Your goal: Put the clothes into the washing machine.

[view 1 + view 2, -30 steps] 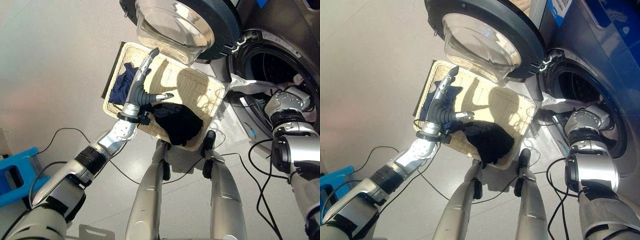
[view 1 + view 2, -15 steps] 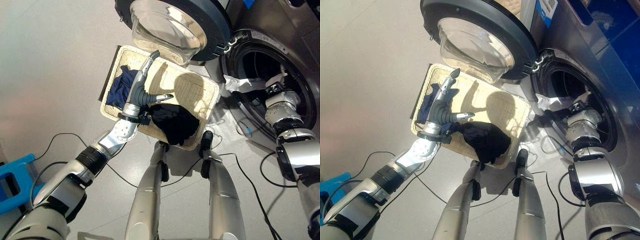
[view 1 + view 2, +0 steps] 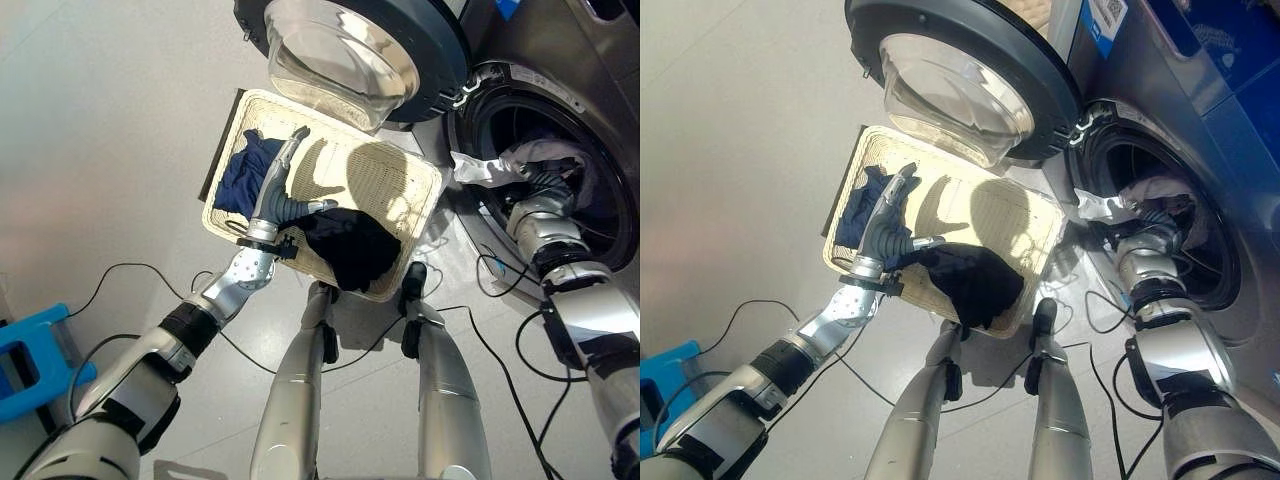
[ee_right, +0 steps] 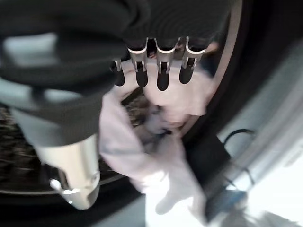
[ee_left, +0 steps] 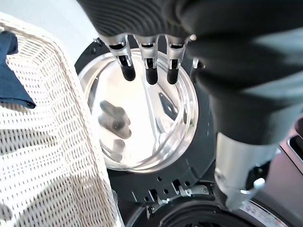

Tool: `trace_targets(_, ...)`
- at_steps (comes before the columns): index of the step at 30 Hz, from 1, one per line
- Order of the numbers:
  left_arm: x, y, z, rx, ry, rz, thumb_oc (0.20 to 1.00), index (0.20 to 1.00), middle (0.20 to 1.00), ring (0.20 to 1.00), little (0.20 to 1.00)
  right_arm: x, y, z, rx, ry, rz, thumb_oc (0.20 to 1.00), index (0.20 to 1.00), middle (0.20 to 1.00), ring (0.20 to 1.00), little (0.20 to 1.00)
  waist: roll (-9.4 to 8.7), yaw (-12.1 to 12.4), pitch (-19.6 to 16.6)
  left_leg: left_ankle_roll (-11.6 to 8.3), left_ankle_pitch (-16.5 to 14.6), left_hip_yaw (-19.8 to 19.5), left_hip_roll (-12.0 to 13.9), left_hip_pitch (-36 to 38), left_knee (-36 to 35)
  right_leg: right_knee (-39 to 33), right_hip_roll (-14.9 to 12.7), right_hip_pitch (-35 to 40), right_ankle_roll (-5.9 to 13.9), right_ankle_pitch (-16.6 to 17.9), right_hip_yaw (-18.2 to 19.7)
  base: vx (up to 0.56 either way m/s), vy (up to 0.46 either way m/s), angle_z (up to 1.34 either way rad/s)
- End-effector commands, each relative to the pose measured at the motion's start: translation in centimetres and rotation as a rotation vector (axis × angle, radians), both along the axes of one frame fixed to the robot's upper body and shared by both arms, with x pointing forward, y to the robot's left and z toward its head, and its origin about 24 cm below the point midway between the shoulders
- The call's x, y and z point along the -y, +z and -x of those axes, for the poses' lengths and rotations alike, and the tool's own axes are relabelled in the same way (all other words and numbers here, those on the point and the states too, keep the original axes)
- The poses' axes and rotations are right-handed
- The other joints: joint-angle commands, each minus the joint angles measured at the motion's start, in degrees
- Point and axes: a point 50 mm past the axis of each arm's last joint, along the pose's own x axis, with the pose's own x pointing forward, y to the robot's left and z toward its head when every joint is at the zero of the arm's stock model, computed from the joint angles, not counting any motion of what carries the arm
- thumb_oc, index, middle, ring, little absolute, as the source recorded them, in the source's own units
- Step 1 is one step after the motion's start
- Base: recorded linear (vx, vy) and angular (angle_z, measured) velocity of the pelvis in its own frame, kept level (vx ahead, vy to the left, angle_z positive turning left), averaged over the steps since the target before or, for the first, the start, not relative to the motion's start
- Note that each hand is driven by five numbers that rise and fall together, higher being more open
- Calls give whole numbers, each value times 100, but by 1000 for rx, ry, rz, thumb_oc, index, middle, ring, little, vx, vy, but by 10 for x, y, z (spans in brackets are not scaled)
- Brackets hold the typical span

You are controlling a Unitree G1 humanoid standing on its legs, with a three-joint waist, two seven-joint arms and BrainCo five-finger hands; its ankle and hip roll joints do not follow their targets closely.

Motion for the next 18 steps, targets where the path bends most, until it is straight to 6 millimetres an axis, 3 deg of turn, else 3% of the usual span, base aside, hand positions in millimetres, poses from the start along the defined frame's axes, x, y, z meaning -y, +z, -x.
trace_targets(1, 15, 12, 5, 94, -51, 54, 1000, 1000, 1000, 1000, 1000, 15, 5, 9, 32, -131, 8, 1000, 1000, 1000, 1000, 1000, 170, 65, -114, -156, -1045, 252, -352, 84, 680, -135, -92, 104, 632, 193, -395, 0, 0, 0)
trace_targets(4, 16, 12, 5, 95, -50, 55, 1000, 1000, 1000, 1000, 1000, 16, 6, 10, 45, -164, 1, 1000, 1000, 1000, 1000, 1000, 187, 69, -114, -156, -1049, 240, -366, 82, 686, -130, -93, 102, 630, 189, -393, 0, 0, 0)
trace_targets(9, 20, 7, 4, 75, -53, 51, 1000, 1000, 1000, 1000, 1000, 18, 3, 20, 22, -378, -10, 1000, 1000, 1000, 1000, 1000, 227, 72, -114, -164, -1070, 241, -391, 116, 692, -133, -71, 128, 633, 168, -372, 0, 0, 0)
trace_targets(12, 23, 5, 6, 84, -63, 49, 1000, 1000, 1000, 1000, 1000, 31, 2, 29, -5, -492, -30, 1000, 1000, 1000, 1000, 1000, 265, 77, -114, -146, -1067, 239, -405, 154, 664, -152, -65, 162, 629, 165, -368, 0, 0, 0)
trace_targets(18, 20, 6, 5, 80, -43, 64, 1000, 1000, 1000, 1000, 1000, 40, 14, 28, 49, -438, -10, 1000, 1000, 1000, 1000, 1000, 257, 89, -114, -136, -1087, 197, -430, 169, 709, -112, -74, 184, 617, 154, -367, 0, 0, 0)
